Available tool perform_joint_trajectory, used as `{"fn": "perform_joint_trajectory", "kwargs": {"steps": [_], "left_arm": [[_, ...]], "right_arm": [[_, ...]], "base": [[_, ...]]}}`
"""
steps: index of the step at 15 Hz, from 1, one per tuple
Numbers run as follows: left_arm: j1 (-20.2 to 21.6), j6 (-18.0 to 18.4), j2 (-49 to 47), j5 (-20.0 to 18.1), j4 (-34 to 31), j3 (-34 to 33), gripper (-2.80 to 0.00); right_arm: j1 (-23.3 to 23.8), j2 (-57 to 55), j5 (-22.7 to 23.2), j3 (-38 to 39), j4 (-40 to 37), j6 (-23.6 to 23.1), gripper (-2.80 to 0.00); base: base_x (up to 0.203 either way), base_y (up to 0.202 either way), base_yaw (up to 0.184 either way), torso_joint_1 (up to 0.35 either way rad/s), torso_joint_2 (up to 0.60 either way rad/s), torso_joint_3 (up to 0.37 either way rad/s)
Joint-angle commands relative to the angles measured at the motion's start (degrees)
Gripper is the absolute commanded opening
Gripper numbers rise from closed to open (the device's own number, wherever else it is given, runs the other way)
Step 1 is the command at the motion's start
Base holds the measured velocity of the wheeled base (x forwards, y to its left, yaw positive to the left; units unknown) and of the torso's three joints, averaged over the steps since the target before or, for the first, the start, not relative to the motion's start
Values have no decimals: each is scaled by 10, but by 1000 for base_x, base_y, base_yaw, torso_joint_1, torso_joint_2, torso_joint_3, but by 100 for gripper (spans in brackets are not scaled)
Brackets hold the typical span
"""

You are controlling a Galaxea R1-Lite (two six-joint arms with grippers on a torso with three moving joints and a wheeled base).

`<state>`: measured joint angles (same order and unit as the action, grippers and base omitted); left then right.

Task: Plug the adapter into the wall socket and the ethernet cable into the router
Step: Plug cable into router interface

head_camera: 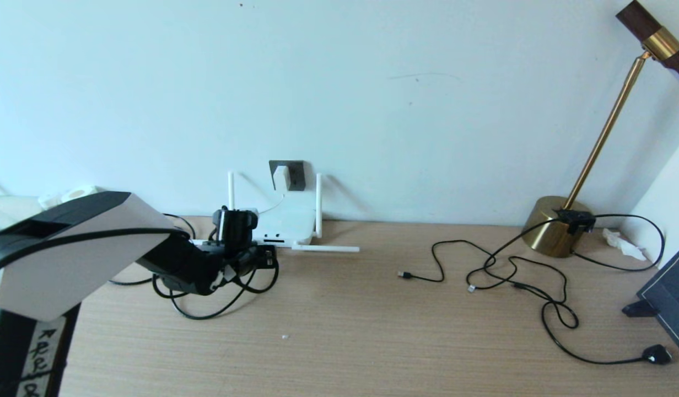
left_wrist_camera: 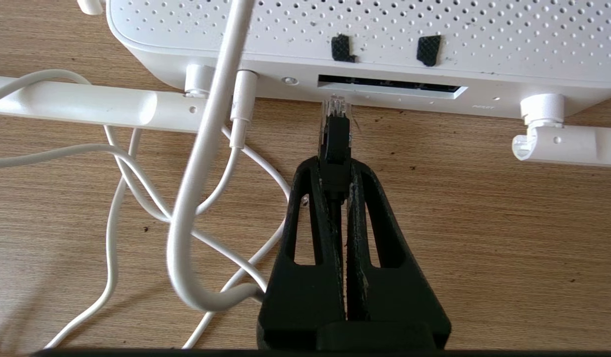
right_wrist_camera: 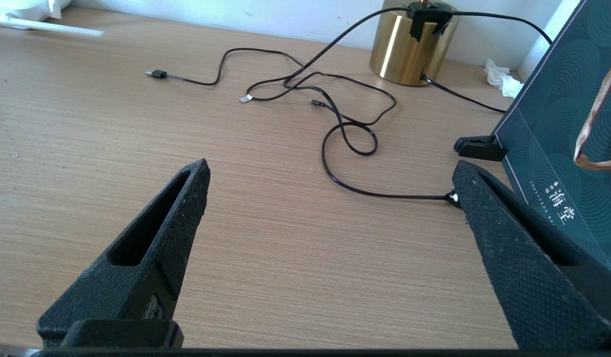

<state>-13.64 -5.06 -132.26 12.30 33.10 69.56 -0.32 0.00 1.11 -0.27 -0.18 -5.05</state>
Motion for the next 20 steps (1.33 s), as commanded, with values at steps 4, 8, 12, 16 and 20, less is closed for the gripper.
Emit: {"fn": "perform_joint_trajectory", "kwargs": {"steps": [4,8,12,16,20], "left_arm": [[0,0,3,1,1,0,-280],[-1,1,3,1,1,0,-280],[-1,1,6,1,1,-1,-280],[-2,0,7,1,1,-2,-280],[-2,-1,9,1,1,-7,-280]], "right_arm": [[0,-1,0,0,0,0,0],[0,-1,0,0,0,0,0],[0,-1,0,0,0,0,0],[0,-1,0,0,0,0,0],[0,-1,0,0,0,0,0]], "base": [[0,0,0,0,0,0],[0,0,0,0,0,0],[0,0,0,0,0,0],[0,0,0,0,0,0],[0,0,0,0,0,0]]}}
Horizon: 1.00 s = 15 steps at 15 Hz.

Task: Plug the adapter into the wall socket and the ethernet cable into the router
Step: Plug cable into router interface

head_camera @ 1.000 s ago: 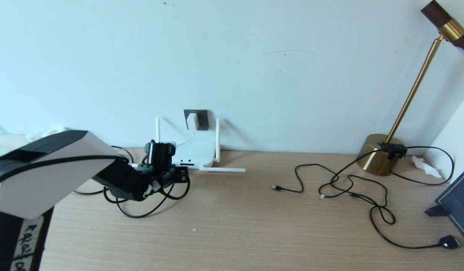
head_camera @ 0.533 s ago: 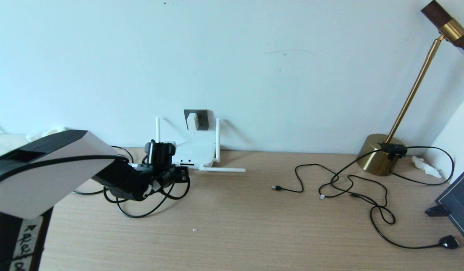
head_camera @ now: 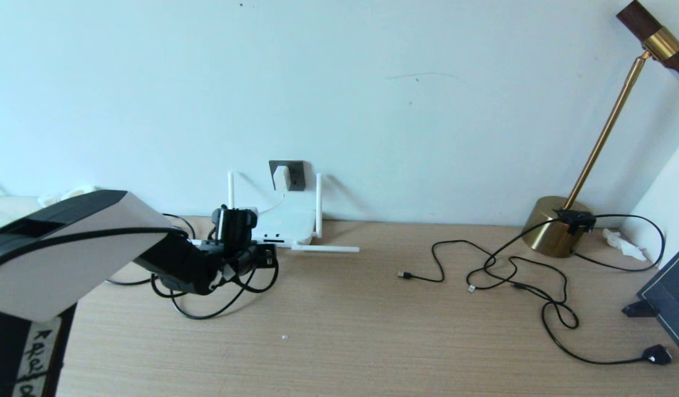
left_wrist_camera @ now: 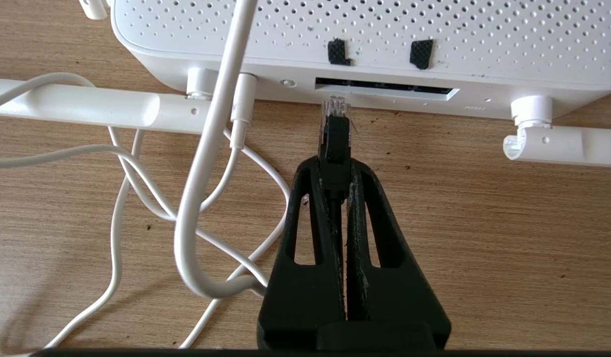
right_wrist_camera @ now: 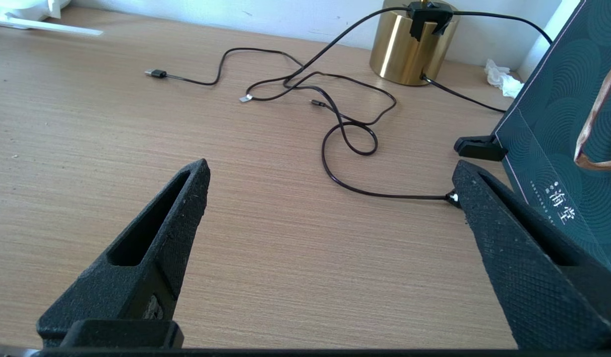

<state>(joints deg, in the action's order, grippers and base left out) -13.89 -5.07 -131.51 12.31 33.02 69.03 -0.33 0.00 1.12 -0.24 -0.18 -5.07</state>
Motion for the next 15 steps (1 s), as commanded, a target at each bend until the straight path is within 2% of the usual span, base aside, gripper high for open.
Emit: {"fn": "perform_joint_trajectory", "kwargs": {"steps": [1,15], "left_arm": [[0,-1,1,1,2,-1,-280],[-1,0,-2,1,2,4,-280]], "right_arm": [[0,-1,0,0,0,0,0],[0,-1,0,0,0,0,0]], "base": [[0,0,0,0,0,0],[0,0,0,0,0,0]]}}
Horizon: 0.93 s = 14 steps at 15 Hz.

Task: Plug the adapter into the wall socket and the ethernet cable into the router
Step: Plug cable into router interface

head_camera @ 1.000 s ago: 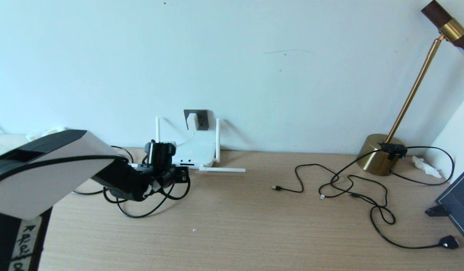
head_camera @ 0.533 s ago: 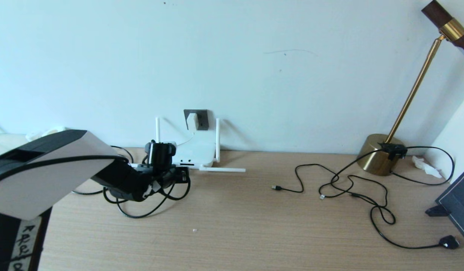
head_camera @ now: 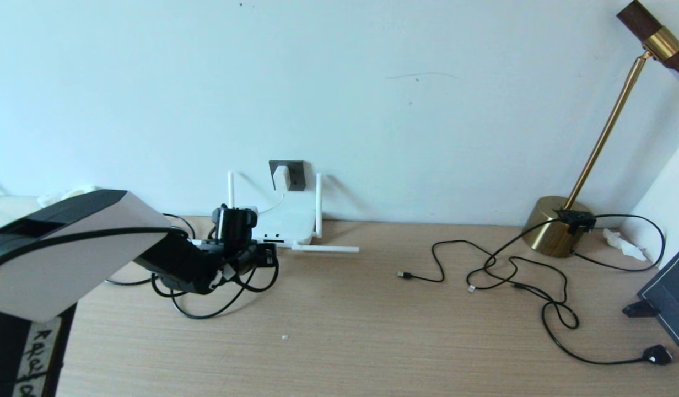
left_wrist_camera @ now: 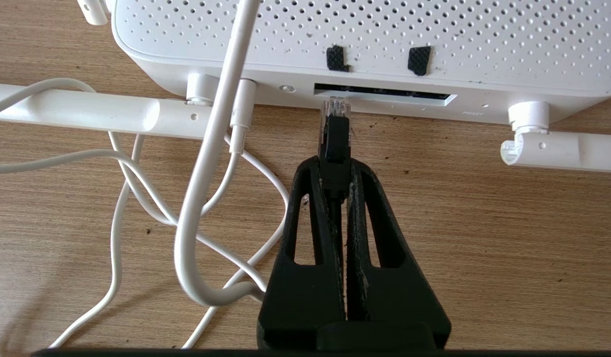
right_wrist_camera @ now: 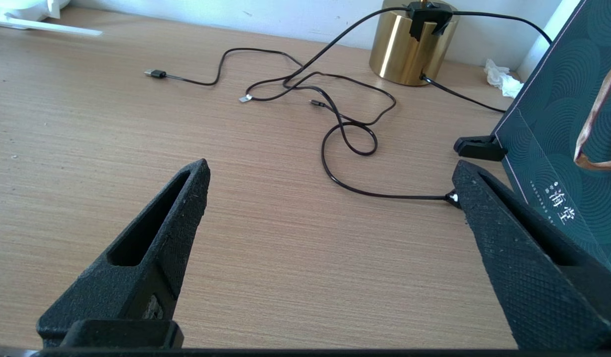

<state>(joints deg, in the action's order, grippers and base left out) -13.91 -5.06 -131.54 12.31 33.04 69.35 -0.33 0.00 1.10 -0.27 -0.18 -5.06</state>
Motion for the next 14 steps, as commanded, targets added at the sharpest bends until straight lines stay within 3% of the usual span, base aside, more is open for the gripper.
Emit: {"fn": "perform_joint_trajectory", "kwargs": {"steps": [1,14], "left_arm": [[0,1,-2,1,2,3,-280],[-1,1,-5,1,2,14,-280]], "right_arm": [[1,-1,0,0,0,0,0],[1,-1,0,0,0,0,0]], "base": [[0,0,0,0,0,0],[0,0,0,0,0,0]]}}
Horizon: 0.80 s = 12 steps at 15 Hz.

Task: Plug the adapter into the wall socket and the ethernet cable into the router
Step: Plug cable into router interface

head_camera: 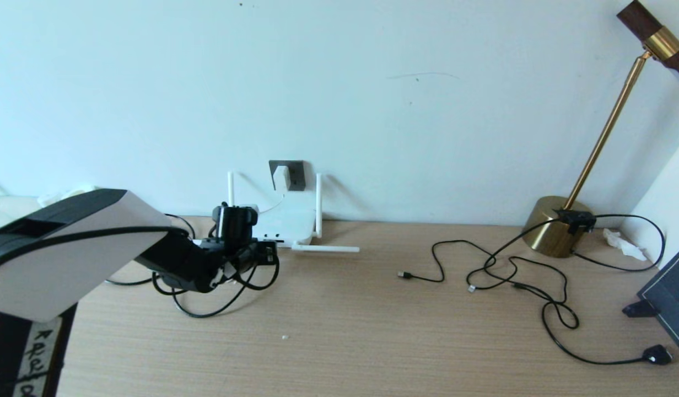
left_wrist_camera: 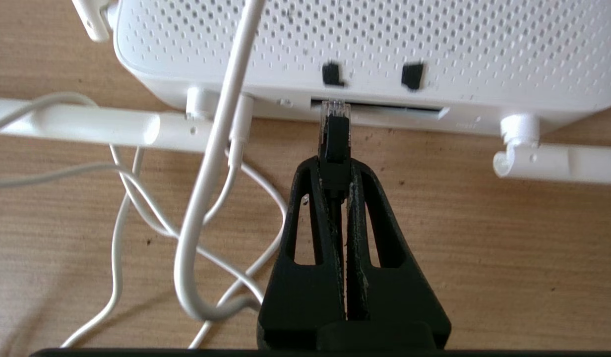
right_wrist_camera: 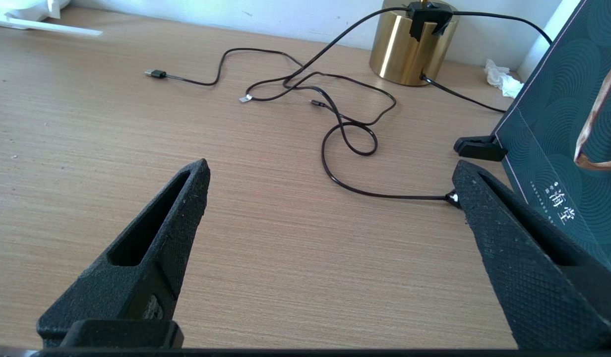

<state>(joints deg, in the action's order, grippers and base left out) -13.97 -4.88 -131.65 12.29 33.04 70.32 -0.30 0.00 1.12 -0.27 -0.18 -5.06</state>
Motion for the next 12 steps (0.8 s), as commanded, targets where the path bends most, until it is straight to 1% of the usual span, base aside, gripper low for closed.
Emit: {"fn": "perform_joint_trajectory", "kwargs": {"steps": [1,12], "left_arm": [[0,0,-4,1,2,5,-280],[1,0,-6,1,2,5,-280]], "right_arm": [[0,-1,0,0,0,0,0],[0,-1,0,0,0,0,0]], "base": [[0,0,0,0,0,0],[0,0,0,0,0,0]]}}
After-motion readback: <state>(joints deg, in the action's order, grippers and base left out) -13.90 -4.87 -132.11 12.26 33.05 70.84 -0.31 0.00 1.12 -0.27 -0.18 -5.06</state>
